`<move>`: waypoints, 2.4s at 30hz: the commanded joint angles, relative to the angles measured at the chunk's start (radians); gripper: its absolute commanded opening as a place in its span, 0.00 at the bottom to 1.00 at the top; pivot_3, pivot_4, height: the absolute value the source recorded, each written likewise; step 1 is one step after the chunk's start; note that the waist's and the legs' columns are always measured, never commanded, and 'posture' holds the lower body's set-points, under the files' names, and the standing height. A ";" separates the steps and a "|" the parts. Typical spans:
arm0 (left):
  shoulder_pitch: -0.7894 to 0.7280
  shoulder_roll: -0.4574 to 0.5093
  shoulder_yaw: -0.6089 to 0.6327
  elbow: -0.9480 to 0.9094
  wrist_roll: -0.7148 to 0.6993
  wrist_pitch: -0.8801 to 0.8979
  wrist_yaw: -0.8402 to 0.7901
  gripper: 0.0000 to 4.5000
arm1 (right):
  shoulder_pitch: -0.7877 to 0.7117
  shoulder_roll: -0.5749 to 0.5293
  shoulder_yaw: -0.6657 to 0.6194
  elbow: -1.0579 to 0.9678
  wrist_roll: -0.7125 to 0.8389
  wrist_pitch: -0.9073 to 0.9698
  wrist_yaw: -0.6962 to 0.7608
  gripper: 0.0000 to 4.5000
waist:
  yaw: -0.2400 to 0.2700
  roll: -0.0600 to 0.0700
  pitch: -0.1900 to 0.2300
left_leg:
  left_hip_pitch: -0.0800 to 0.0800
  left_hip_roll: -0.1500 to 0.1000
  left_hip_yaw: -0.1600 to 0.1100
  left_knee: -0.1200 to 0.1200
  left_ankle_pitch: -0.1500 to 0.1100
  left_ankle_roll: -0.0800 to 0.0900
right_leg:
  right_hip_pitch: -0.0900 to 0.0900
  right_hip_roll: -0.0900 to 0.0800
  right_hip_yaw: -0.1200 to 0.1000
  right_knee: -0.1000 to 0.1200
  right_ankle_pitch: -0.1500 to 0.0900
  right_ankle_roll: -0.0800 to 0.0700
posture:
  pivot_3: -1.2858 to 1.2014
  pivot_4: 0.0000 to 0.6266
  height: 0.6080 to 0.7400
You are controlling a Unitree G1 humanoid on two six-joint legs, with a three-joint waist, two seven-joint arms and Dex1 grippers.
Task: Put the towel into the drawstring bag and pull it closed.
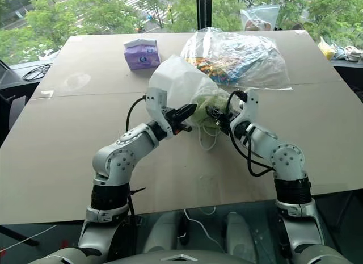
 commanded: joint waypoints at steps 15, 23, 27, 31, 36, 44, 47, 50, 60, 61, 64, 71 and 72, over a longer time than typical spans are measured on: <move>0.007 0.091 0.002 -0.208 -0.316 0.162 -0.175 0.00 | -0.090 0.246 -0.090 0.052 0.178 0.089 0.229 0.01 | 0.001 0.000 0.000 | 0.000 0.000 0.000 0.000 0.000 0.000 | 0.001 -0.001 -0.001 0.000 0.000 0.000 | 0.52 0.24 1.00; -0.044 0.088 0.047 -0.104 -0.165 0.028 -0.082 0.00 | -0.074 0.335 -0.179 0.046 0.035 -0.094 0.118 0.01 | 0.003 0.000 0.000 | 0.000 0.000 -0.001 0.000 0.000 0.000 | 0.001 0.000 -0.001 0.000 0.000 0.000 | 0.52 0.24 1.00; -0.069 0.104 0.056 -0.044 -0.098 -0.033 -0.067 0.00 | -0.004 0.196 -0.077 -0.053 -0.033 0.006 0.228 0.34 | 0.002 0.000 0.000 | 0.000 -0.001 0.000 0.000 0.000 0.000 | 0.001 -0.001 -0.001 0.000 0.000 0.000 | 0.52 0.24 1.00; -0.085 0.109 0.068 -0.010 -0.078 -0.067 -0.076 0.00 | 0.019 0.073 -0.053 -0.109 -0.086 0.049 0.299 0.78 | -0.002 0.000 0.000 | 0.000 0.000 0.000 0.000 0.000 0.000 | 0.000 0.000 0.000 0.000 0.000 0.000 | 0.52 0.24 1.00; -0.091 0.115 0.064 0.011 -0.064 -0.083 -0.083 0.00 | 0.045 -0.089 -0.048 -0.171 -0.129 0.071 0.472 0.78 | 0.001 0.000 0.000 | 0.000 0.000 0.000 0.000 0.000 0.000 | 0.000 0.000 0.000 0.000 0.000 0.000 | 0.52 0.24 1.00; -0.093 0.112 0.055 0.005 -0.066 -0.080 -0.088 0.00 | 0.116 -0.299 0.109 -0.158 -0.537 -0.148 0.687 0.78 | 0.004 -0.001 0.001 | 0.000 0.000 0.000 0.000 0.000 0.000 | 0.000 0.000 0.000 0.000 0.000 0.000 | 0.52 0.24 1.00; -0.090 0.120 0.043 0.006 -0.057 -0.078 -0.097 0.00 | 0.107 -0.351 0.174 -0.069 -0.733 -0.268 0.720 0.78 | 0.004 -0.001 0.001 | 0.000 -0.001 0.001 0.000 0.000 0.000 | 0.000 0.000 0.000 0.000 0.000 0.000 | 0.52 0.24 1.00; -0.092 0.121 0.037 0.011 -0.049 -0.082 -0.102 0.00 | 0.085 -0.289 0.171 0.024 -0.806 -0.306 0.682 0.78 | 0.001 -0.001 0.001 | 0.001 0.000 0.001 0.001 0.000 0.000 | 0.000 0.000 0.000 0.000 0.000 0.000 | 0.52 0.24 1.00; -0.086 0.135 0.026 0.005 -0.031 -0.075 -0.112 0.00 | -0.049 -0.047 0.164 0.446 -1.018 -0.544 0.629 0.78 | 0.001 -0.001 0.001 | 0.001 0.000 0.003 0.001 0.000 -0.001 | 0.000 0.001 0.000 0.000 0.000 0.000 | 0.52 0.24 1.00; -0.088 0.134 0.027 0.004 -0.030 -0.074 -0.111 0.00 | -0.059 -0.035 0.144 0.474 -1.023 -0.558 0.612 0.73 | 0.002 -0.001 0.001 | 0.001 0.000 0.003 0.001 0.000 -0.001 | 0.001 0.001 0.000 0.000 0.000 0.000 | 0.52 0.24 1.00; -0.091 0.130 0.039 0.006 -0.030 -0.075 -0.106 0.00 | -0.060 -0.031 0.113 0.485 -1.029 -0.575 0.619 0.49 | 0.004 -0.001 0.001 | 0.001 0.000 0.004 0.001 0.001 -0.001 | 0.001 0.001 0.000 0.001 0.000 0.000 | 0.52 0.24 1.00; -0.084 0.107 0.071 0.009 -0.070 -0.077 -0.119 0.00 | -0.036 -0.031 0.070 0.405 -1.042 -0.557 0.618 0.01 | 0.003 -0.001 0.001 | 0.001 0.000 0.004 0.001 0.001 -0.001 | 0.001 0.000 0.000 0.001 0.000 0.000 | 0.52 0.24 1.00; -0.086 0.106 0.076 0.017 -0.060 -0.089 -0.114 0.06 | -0.033 -0.030 0.067 0.390 -1.046 -0.551 0.618 0.00 | 0.002 -0.001 0.001 | 0.001 0.000 0.004 0.001 0.001 -0.001 | 0.001 0.000 0.000 0.001 0.000 0.000 | 0.52 0.24 1.00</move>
